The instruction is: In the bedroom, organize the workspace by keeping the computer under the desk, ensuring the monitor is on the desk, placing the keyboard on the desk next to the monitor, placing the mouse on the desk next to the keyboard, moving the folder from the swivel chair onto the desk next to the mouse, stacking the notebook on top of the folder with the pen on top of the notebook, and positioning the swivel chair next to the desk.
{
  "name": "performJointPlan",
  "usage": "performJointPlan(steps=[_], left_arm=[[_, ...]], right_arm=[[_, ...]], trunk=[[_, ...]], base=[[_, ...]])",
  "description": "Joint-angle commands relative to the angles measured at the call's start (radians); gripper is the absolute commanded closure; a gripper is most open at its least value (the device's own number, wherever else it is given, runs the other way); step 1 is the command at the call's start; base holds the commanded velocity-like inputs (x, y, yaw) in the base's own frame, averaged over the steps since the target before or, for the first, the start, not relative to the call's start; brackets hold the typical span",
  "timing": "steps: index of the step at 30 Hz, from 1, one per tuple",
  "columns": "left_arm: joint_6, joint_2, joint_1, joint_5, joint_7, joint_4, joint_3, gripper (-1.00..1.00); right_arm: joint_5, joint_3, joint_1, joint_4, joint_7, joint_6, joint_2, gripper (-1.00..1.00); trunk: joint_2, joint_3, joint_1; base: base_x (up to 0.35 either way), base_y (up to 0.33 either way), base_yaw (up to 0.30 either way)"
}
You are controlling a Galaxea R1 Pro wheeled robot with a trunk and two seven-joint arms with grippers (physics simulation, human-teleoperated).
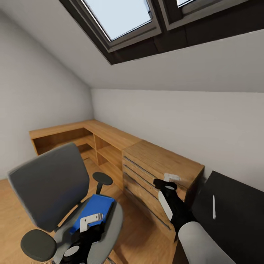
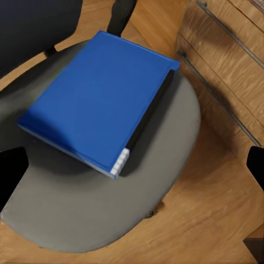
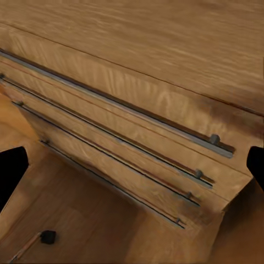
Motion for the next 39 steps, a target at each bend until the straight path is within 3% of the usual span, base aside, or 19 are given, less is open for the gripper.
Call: performJointPlan(steps=[1,9,39], left_arm=[[0.004,0.001,-0.002,0.004,0.007,-0.001,0.002,-1.0],[0.004,0.002,-0.002,0.005,0.007,-0.001,0.034,-1.0],[0.004,0.002,-0.002,0.005,0.007,-0.001,0.037,-1.0]], right_arm=[[-0.008,0.009,0.002,-0.001,-0.008,0.004,0.004,-1.0],[-0.009,0.021,0.009,-0.001,-0.008,0.004,0.015,-1.0],[-0.009,0.022,0.01,0.003,-0.007,-0.017,0.017,-1.0]], trunk=[[-0.001,-0.001,0.0],[-0.001,-0.001,0.0],[-0.001,-0.001,0.0]], base=[[0.0,0.0,0.28],[0.0,0.0,0.28],[0.0,0.0,0.28]])
